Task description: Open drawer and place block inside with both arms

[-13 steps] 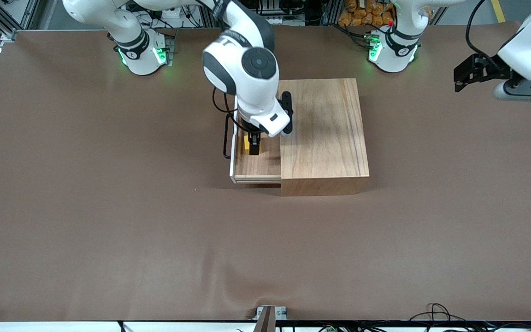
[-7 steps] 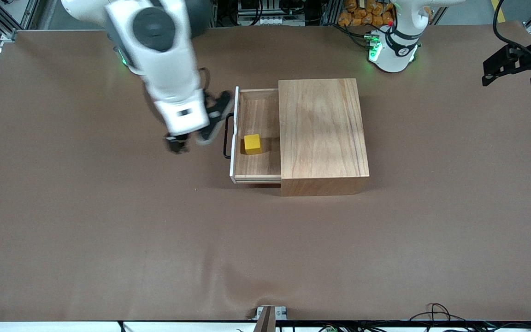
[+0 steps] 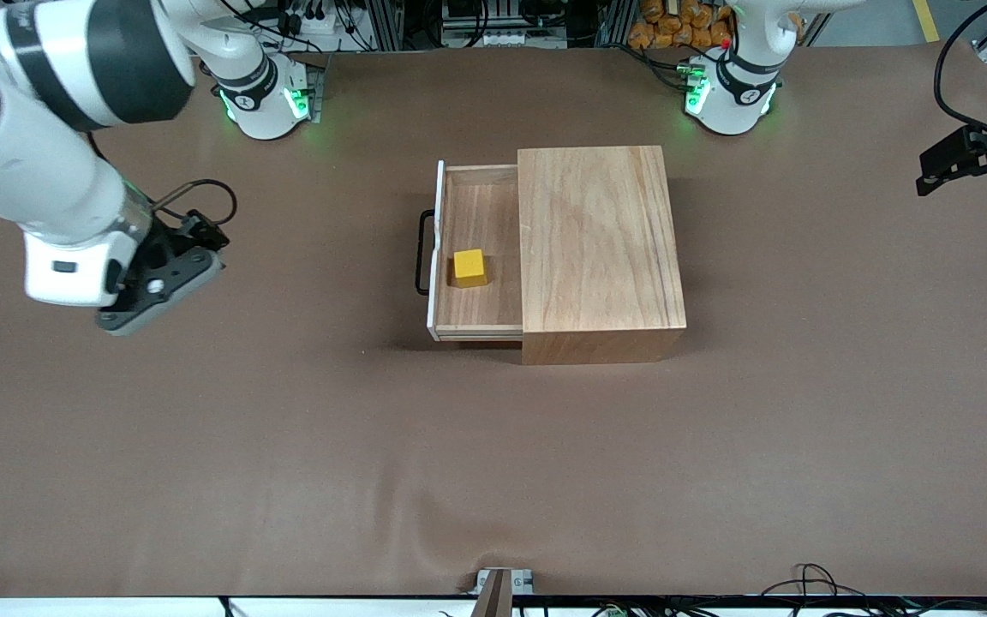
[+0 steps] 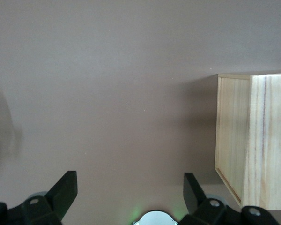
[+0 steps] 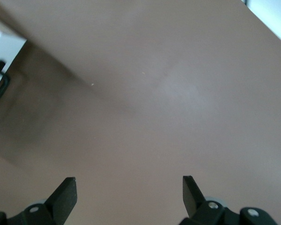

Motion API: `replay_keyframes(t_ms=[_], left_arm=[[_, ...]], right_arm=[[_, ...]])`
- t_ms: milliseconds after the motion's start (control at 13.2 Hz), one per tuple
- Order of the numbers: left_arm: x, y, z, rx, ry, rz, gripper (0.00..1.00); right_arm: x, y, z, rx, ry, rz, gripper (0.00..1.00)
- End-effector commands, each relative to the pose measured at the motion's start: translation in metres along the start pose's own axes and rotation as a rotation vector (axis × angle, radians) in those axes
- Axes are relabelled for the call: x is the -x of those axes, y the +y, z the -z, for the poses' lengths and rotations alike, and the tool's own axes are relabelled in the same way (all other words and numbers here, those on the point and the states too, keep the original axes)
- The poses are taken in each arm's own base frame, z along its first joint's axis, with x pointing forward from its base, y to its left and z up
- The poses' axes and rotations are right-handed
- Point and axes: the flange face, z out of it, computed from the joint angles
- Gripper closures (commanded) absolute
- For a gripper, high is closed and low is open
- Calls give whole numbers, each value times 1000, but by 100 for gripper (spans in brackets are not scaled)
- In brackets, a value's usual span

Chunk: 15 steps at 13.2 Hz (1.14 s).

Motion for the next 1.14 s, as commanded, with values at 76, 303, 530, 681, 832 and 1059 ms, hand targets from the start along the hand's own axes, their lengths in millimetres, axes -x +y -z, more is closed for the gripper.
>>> replay_keyframes(t_ms=[76,303,530,681,832,1059], left_arm=[[5,-6,2,0,11,38,0],[5,-3,1,-1,4,78,0],[5,-3,2,2,7,57,0],[4,-1,2,17,6,53,0],[4,-1,2,19,6,50,0],[4,-3,1,35,5,14,0]], right_arm=[[33,29,8,-11,4,-238,0],[70,46,14,-22,14,-364,0],[124,72,13,-90,84,-472,0],[142,93,16,-100,63,-573,0],[150,98,30,-99,52,-648,0],[159,102,29,-109,13,-667,0]])
